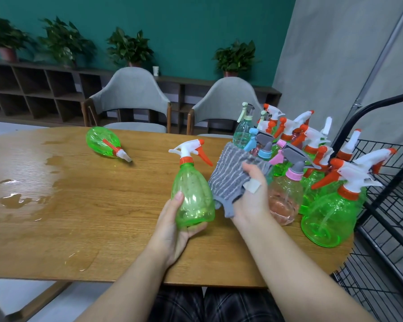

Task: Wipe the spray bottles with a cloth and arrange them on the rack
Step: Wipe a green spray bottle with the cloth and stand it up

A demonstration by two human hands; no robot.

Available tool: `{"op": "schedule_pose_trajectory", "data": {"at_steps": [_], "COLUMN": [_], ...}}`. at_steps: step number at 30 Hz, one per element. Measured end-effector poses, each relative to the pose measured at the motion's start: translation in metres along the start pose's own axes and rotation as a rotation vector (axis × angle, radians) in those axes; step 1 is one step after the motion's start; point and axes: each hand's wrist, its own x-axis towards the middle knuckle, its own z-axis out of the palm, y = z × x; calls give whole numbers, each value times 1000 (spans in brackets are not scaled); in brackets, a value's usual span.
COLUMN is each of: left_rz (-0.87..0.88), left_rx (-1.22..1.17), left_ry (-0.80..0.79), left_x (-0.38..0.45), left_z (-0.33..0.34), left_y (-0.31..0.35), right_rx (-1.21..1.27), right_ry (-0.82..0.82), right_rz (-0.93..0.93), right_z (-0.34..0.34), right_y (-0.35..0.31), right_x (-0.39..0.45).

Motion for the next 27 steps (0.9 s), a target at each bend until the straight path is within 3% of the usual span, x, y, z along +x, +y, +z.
{"op": "schedule_pose_trajectory", "data": {"at_steps": [4, 7, 9, 17, 27], "left_rz": [34, 70, 65, 33, 39], "left_rx": [65, 34, -2, 12, 74], "left_ry": [-13, -17, -37, -71, 36], "left_x": [-2, -2, -4, -7, -2], "left_z": [7, 7, 8, 13, 8], "left_y": [-3, -3, -1, 2, -1], "right_rx": [-574, -1128, -1303, -1124, -978], "right_ry": [-108, -411, -506, -582, -616], "right_rz": [-193, -437, -530, -586, -890], "right_z": [13, 5, 0, -22, -39], "right_y": [20, 36, 38, 43, 55], "right_x": [5, 7, 5, 3, -14]}}
